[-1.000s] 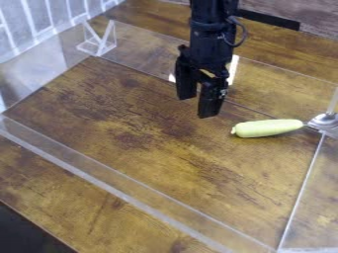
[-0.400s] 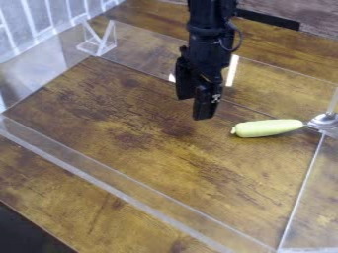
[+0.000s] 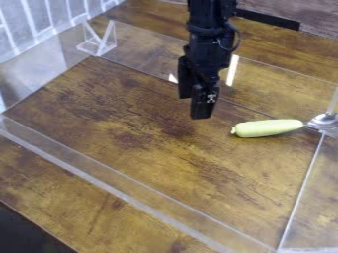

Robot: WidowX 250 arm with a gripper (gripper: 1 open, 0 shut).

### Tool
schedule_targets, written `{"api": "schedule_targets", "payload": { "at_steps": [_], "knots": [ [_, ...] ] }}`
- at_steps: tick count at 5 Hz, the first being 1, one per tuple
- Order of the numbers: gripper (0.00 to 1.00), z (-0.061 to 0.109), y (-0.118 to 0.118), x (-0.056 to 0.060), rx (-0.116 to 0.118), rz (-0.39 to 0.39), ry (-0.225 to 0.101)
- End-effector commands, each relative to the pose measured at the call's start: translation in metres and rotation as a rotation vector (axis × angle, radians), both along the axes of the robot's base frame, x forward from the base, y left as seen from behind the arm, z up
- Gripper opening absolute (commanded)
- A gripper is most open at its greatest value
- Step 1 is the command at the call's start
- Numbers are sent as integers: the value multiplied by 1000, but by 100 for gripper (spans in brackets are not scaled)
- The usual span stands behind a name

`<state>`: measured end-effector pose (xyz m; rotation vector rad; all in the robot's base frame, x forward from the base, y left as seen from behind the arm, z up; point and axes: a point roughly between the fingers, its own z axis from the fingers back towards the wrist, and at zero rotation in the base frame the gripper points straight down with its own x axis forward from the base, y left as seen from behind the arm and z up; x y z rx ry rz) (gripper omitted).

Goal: Move the green spoon to the right

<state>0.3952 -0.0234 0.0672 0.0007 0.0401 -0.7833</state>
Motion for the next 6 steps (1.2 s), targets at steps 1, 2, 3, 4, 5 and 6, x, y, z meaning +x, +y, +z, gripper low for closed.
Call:
{"api": "schedule_targets", "payload": {
  "at_steps": [1,2,3,4,5,6],
  "knots": [
    [100,37,12,4,-6,91,-115],
    [100,26,5,6,-15,165,-105],
    [100,13,5,19,-23,210,-83],
    [100,5,7,27,-41,244,-36],
    [100,9,9,17,-49,194,-8],
    [100,17,12,9,-55,164,-3]
  ]
}}
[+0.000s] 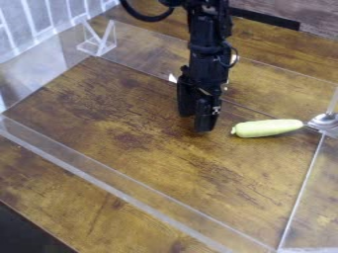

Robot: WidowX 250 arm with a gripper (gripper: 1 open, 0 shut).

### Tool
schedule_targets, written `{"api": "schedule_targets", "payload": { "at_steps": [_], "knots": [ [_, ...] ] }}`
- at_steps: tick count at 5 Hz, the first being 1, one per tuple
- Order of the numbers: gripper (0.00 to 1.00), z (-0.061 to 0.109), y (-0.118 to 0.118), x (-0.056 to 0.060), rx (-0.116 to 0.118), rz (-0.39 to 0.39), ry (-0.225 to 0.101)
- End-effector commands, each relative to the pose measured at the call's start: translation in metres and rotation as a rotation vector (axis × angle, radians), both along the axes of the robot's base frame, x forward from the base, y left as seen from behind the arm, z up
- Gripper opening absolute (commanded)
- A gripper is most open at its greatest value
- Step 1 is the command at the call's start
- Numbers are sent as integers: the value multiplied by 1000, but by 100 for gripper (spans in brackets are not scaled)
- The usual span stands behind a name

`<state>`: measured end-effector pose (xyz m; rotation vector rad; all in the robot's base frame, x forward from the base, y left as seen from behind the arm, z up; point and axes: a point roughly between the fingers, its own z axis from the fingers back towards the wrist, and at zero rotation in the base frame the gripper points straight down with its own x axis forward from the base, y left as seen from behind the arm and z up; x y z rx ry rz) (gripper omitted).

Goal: Move the green spoon to the right

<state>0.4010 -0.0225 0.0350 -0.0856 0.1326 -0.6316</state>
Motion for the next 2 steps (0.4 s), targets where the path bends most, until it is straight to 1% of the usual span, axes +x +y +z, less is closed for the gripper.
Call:
{"api": "schedule_targets", "payload": {
  "at_steps": [1,2],
  "knots": [
    [0,50,8,0,-3,25,-121],
    [0,60,5,-3,4,61,-127]
  ]
}}
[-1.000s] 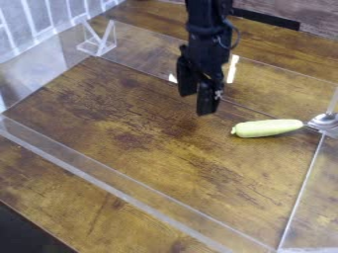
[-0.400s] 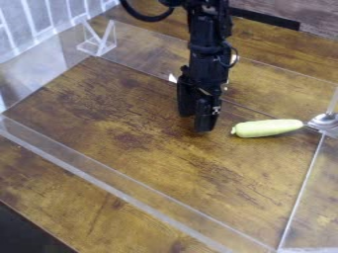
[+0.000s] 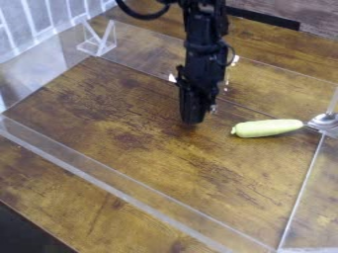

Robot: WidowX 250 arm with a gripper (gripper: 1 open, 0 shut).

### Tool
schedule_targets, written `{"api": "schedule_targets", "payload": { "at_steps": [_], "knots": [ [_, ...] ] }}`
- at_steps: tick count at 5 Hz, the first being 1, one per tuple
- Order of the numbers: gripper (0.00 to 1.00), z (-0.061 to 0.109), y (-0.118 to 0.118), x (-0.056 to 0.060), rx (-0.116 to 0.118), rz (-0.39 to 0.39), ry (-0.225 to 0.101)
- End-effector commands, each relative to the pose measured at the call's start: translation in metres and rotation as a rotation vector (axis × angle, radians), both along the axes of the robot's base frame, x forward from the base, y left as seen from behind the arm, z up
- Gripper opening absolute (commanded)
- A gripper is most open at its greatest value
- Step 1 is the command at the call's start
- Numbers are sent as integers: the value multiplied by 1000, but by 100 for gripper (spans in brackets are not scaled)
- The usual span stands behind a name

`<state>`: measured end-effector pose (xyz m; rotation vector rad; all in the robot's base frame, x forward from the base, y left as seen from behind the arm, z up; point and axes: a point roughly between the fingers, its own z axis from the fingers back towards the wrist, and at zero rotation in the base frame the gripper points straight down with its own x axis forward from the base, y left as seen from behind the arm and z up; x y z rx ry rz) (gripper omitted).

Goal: Move the green spoon to the right

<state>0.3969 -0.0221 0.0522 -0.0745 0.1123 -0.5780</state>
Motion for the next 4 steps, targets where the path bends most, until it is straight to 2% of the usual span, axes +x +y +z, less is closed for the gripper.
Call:
{"api": "schedule_targets", "payload": {
  "at_steps": [1,2,3,4],
  "knots": [
    [100,44,2,-1,-11,28,-99],
    [100,44,-1,-1,-25,50,-82],
    [100,45,-2,4,-24,60,-69],
    [100,54,2,-1,-24,20,-42]
  ]
}}
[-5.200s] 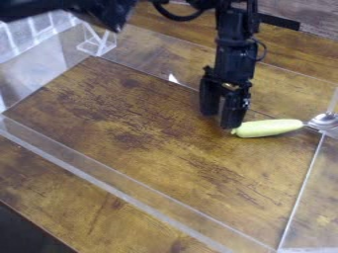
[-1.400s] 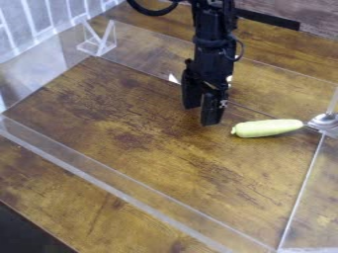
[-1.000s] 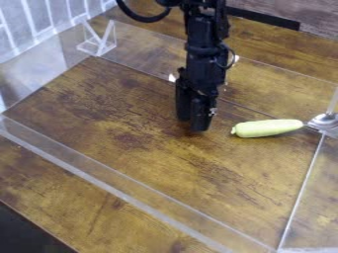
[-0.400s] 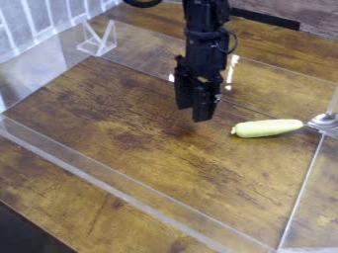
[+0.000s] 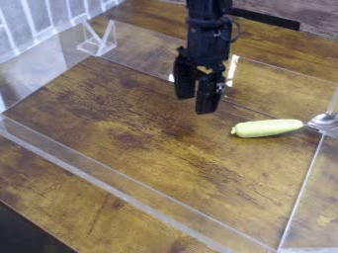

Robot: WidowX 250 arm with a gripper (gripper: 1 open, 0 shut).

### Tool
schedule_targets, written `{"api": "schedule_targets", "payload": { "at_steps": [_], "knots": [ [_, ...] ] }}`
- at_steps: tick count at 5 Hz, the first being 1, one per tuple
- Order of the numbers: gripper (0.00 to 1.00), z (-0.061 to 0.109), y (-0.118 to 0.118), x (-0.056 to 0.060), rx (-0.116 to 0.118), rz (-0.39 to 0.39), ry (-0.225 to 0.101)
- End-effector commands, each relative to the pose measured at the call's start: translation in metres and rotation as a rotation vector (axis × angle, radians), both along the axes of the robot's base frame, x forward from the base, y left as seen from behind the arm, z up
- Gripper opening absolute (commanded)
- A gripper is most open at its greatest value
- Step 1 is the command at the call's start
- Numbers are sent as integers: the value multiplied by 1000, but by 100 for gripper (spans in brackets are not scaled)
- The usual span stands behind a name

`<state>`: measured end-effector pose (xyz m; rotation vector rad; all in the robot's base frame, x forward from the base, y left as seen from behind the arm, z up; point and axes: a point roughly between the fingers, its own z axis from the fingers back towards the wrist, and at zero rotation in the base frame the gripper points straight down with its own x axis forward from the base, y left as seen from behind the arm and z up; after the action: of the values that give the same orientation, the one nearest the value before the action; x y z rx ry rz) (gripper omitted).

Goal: Move the green spoon to the right

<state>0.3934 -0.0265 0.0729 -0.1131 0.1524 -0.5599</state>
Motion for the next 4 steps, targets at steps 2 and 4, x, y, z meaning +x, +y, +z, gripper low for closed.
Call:
{"api": "schedule_targets", "payload": {
  "at_steps": [2,4],
  "knots": [
    [100,33,4,-1,-30,-163,-57],
    [100,27,-15,-5,-64,-218,-48]
  ]
}}
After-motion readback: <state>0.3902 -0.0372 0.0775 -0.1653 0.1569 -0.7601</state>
